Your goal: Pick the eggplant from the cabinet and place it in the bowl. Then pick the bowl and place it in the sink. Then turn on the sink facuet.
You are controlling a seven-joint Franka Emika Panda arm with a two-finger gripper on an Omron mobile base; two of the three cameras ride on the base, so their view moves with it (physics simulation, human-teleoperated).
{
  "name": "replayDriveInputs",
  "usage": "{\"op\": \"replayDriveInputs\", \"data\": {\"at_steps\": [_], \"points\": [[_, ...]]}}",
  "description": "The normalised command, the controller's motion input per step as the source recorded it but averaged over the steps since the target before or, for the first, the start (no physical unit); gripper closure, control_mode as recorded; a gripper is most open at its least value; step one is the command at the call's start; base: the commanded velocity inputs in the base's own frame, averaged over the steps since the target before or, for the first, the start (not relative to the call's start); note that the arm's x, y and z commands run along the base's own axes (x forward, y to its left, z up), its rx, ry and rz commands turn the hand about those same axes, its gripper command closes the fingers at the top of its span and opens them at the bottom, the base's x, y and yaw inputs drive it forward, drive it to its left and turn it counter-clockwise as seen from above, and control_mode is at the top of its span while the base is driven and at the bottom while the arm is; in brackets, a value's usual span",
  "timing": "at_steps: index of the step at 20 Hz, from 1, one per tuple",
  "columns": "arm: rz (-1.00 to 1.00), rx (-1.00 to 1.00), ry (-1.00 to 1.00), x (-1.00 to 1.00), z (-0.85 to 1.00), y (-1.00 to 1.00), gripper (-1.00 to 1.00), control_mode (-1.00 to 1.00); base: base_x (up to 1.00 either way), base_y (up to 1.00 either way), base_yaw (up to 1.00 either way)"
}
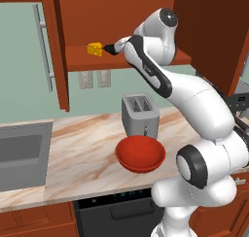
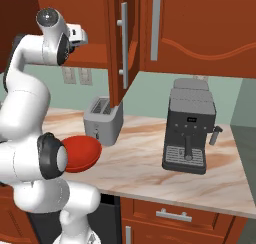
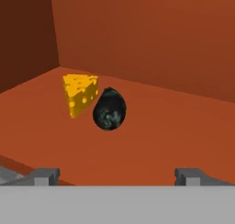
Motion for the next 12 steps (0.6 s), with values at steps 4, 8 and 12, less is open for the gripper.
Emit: {"op": "replayDriveInputs", "data": {"at_steps": [4, 8, 12], "points": [[0.11, 0.02, 0.00, 0.51, 0.00, 0.21, -1.00, -1.00, 0.00, 0.00, 0.00], [0.05, 0.01, 0.00, 0.35, -0.05, 0.18, -1.00, -1.00, 0.00, 0.00, 0.00], [0.01, 0.00, 0.00, 0.41, -0.13, 0.15, -1.00, -1.00, 0.00, 0.00, 0.00]]}}
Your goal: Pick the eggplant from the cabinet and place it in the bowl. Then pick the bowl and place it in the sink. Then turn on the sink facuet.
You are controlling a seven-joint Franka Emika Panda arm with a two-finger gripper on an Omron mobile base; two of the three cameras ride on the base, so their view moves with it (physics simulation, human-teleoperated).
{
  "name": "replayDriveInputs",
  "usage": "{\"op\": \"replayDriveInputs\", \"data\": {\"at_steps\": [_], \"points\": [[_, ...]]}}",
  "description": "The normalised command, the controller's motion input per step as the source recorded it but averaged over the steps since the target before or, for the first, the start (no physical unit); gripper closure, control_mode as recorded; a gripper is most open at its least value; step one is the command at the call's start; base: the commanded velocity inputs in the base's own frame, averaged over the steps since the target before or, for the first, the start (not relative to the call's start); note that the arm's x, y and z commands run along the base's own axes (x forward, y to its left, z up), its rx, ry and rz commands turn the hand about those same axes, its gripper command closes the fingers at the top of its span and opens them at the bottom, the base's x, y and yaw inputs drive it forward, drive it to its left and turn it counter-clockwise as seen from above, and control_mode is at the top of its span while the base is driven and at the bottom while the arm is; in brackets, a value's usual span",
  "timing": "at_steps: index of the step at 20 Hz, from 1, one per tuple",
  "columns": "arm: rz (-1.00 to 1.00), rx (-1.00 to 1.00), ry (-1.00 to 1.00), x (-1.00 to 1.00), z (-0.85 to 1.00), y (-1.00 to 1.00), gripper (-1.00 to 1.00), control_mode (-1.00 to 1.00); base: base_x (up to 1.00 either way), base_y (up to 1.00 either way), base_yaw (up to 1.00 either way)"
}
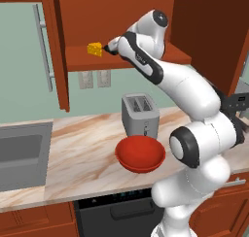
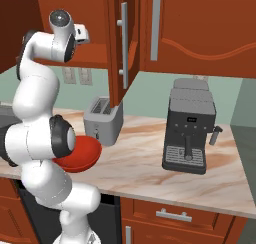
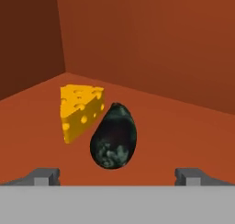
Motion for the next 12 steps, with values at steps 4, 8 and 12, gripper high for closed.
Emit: {"op": "replayDriveInputs", "data": {"at_steps": [4, 8, 12], "points": [[0.00, 0.00, 0.00, 0.38, -0.19, 0.11, -1.00, -1.00, 0.00, 0.00, 0.00], [0.01, 0.00, 0.00, 0.34, -0.16, 0.09, -1.00, -1.00, 0.00, 0.00, 0.00], [0.00, 0.00, 0.02, 0.27, -0.16, 0.07, -1.00, -1.00, 0.00, 0.00, 0.00]]}}
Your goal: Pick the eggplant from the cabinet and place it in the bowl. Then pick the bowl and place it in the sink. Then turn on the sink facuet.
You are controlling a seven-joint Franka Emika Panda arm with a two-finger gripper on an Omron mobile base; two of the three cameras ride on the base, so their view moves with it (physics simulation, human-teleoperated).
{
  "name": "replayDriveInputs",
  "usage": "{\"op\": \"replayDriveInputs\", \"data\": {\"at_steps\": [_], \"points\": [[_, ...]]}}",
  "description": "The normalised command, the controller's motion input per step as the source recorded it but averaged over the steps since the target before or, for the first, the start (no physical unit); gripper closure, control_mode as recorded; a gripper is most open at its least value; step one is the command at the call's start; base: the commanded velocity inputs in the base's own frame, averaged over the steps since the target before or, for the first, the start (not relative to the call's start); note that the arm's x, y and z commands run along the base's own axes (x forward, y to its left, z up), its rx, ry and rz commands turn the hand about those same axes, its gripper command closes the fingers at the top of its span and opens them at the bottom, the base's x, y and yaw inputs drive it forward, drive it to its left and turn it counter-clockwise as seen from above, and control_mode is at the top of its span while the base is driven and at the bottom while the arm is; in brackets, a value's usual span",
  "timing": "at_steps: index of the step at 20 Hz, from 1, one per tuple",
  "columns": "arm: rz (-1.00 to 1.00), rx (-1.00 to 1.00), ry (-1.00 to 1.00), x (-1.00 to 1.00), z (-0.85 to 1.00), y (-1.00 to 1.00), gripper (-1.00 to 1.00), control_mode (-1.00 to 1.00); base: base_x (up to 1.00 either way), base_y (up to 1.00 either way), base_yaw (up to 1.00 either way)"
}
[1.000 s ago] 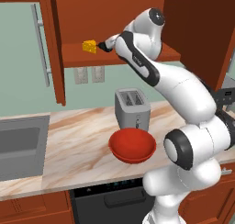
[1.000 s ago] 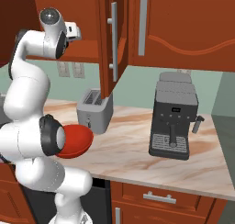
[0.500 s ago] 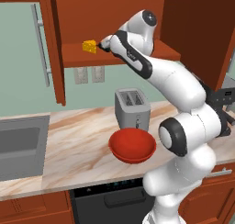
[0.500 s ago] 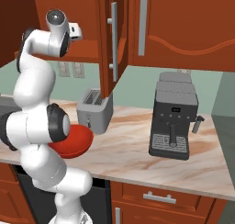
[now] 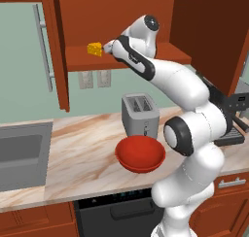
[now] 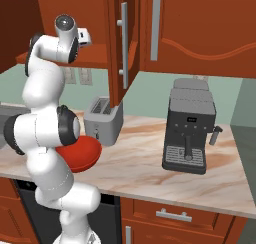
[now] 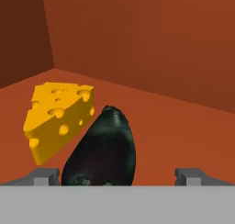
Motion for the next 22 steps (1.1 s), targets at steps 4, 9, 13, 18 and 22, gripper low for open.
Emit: {"op": "replayDriveInputs", "data": {"at_steps": [4, 9, 13, 18, 22], "points": [[0.01, 0.00, 0.05, 0.19, -0.16, 0.03, -1.00, -1.00, 0.00, 0.00, 0.00], [0.00, 0.00, 0.07, 0.09, -0.18, 0.06, 1.00, -1.00, 0.00, 0.00, 0.00], [0.00, 0.00, 0.04, 0.01, -0.10, 0.05, 1.00, -1.00, 0.00, 0.00, 0.00], [0.00, 0.00, -0.01, -0.01, 0.00, 0.00, 1.00, -1.00, 0.00, 0.00, 0.00], [0.00, 0.00, -0.05, -0.47, 0.00, 0.00, 1.00, -1.00, 0.00, 0.00, 0.00]]}}
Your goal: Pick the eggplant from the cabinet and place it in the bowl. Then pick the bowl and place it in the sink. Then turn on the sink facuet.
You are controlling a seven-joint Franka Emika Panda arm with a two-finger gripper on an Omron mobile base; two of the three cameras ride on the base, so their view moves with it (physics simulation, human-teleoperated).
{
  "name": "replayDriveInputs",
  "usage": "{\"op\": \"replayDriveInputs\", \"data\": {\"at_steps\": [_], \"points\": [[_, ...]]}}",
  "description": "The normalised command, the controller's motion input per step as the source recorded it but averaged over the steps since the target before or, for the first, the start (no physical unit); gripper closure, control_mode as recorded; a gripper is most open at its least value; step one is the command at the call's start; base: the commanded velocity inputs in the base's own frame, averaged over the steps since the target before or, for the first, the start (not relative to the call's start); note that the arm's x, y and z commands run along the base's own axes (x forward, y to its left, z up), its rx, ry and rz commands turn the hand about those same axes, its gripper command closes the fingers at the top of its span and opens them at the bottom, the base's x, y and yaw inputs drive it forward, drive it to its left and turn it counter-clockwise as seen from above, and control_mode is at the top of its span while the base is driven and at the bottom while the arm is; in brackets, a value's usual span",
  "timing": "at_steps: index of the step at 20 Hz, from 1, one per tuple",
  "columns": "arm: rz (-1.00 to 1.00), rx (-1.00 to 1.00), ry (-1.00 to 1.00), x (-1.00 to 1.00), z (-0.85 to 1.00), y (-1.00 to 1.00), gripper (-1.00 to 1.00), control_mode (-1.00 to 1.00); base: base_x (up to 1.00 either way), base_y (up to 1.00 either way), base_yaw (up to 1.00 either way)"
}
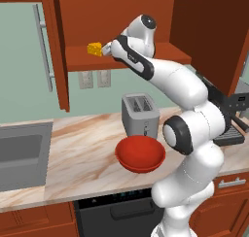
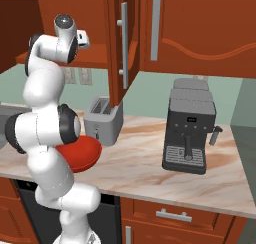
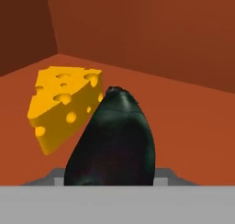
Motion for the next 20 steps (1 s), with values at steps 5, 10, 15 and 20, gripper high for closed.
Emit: {"op": "replayDriveInputs", "data": {"at_steps": [5, 10, 15, 20], "points": [[0.00, 0.00, -0.06, -1.00, -0.01, 0.00, 1.00, -1.00, 0.00, 0.00, 0.00], [-0.05, 0.04, 0.00, -1.00, 0.00, -0.01, 1.00, -1.00, 0.00, 0.00, 0.00], [-0.13, 0.10, 0.05, -1.00, -0.04, -0.18, 1.00, -1.00, 0.00, 0.00, 0.00], [-0.14, 0.13, 0.24, -1.00, -0.39, -0.36, 1.00, -1.00, 0.00, 0.00, 0.00]]}}
